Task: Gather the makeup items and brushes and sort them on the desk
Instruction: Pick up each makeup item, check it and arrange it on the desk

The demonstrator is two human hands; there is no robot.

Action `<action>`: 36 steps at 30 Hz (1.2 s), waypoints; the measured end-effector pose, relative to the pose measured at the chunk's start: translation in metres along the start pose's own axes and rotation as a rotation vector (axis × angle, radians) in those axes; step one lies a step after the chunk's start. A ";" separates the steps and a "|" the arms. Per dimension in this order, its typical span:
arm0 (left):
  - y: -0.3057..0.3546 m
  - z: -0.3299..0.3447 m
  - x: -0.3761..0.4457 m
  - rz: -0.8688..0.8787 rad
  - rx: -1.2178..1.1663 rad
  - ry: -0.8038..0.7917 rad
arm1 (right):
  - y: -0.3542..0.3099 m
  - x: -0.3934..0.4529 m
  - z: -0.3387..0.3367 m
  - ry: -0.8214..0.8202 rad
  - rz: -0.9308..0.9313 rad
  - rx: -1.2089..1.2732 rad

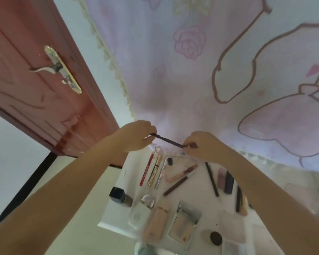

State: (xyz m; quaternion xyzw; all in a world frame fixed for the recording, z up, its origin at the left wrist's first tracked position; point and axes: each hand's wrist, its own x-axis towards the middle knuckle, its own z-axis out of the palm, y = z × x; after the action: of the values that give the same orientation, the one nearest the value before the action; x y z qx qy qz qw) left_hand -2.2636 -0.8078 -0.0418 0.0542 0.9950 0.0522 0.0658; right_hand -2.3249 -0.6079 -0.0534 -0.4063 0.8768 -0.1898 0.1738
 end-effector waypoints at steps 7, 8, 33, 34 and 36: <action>-0.086 0.063 0.004 0.089 0.239 -0.189 | -0.042 0.055 0.084 -0.099 0.216 0.017; -0.097 0.072 0.007 0.110 0.270 -0.216 | -0.049 0.063 0.099 -0.121 0.257 0.032; -0.133 0.175 0.085 0.606 -0.085 -0.276 | -0.081 0.126 0.225 -0.265 0.798 0.212; -0.132 0.171 0.087 0.665 -0.045 -0.287 | -0.080 0.124 0.223 -0.244 0.798 0.236; -0.135 0.169 0.088 0.803 0.129 -0.317 | -0.078 0.117 0.215 -0.195 0.796 0.271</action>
State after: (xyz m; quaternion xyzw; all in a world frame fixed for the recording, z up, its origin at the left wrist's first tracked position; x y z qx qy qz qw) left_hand -2.3405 -0.9151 -0.2344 0.4484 0.8737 0.0024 0.1887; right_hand -2.2478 -0.7868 -0.2206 -0.0261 0.9118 -0.1819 0.3672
